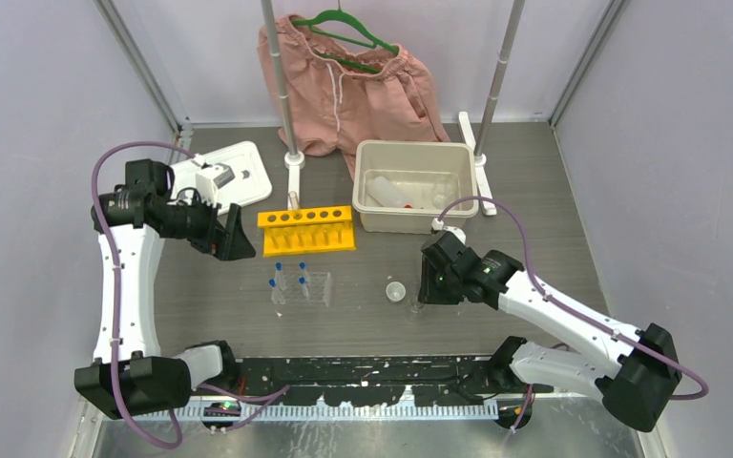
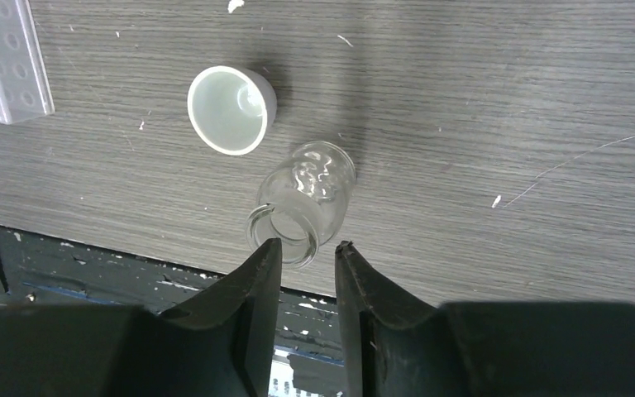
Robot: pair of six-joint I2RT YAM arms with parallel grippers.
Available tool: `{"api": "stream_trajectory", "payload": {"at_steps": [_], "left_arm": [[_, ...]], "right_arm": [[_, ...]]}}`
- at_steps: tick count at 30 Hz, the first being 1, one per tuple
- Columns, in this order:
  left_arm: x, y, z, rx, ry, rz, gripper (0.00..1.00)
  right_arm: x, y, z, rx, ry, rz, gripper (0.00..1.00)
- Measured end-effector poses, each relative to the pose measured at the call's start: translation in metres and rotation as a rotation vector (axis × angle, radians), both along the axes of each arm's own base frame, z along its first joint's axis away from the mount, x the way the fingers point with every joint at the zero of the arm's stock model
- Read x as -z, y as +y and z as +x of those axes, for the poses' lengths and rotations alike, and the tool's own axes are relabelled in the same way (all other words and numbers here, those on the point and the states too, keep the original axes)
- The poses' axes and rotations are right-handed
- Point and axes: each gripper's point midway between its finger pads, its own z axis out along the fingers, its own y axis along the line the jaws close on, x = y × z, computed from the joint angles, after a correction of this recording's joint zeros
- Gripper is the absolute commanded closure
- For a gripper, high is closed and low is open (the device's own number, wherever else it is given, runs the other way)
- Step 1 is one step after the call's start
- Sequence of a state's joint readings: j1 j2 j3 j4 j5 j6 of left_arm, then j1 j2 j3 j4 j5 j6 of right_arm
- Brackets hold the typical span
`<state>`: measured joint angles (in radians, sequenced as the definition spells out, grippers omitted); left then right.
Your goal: Organize the chemistry lab equipment
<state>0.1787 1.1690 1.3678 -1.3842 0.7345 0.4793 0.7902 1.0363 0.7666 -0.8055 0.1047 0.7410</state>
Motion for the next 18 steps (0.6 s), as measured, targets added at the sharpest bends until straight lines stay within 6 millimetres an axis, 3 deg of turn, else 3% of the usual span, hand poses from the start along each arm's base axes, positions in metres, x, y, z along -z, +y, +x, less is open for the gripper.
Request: {"api": "stream_trajectory", "payload": {"at_steps": [13, 18], "left_arm": [[0.009, 0.000, -0.003, 0.000, 0.028, -0.005, 0.15], [0.010, 0.000, -0.003, 0.000, 0.030, -0.005, 0.15]], "right_arm": [[0.012, 0.004, -0.003, -0.008, 0.056, -0.024, 0.64], [0.020, 0.005, -0.001, -0.009, 0.074, -0.042, 0.69]]}}
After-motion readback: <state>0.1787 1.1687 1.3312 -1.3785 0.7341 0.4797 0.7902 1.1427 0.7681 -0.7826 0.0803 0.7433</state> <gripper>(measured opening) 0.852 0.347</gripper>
